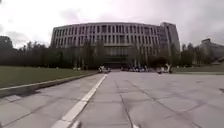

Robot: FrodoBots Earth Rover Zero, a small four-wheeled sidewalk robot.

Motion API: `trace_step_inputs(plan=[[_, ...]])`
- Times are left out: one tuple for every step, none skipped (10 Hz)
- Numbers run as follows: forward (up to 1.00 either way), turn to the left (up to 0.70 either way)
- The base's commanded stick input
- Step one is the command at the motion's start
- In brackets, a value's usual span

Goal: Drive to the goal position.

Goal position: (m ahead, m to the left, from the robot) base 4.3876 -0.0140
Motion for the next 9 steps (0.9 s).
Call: trace_step_inputs(plan=[[0.7,0.0],[0.7,0.0],[0.7,0.0],[0.7,0.0],[0.7,0.0],[0.7,0.0],[0.7,0.0],[0.7,0.0],[0.7,0.0]])
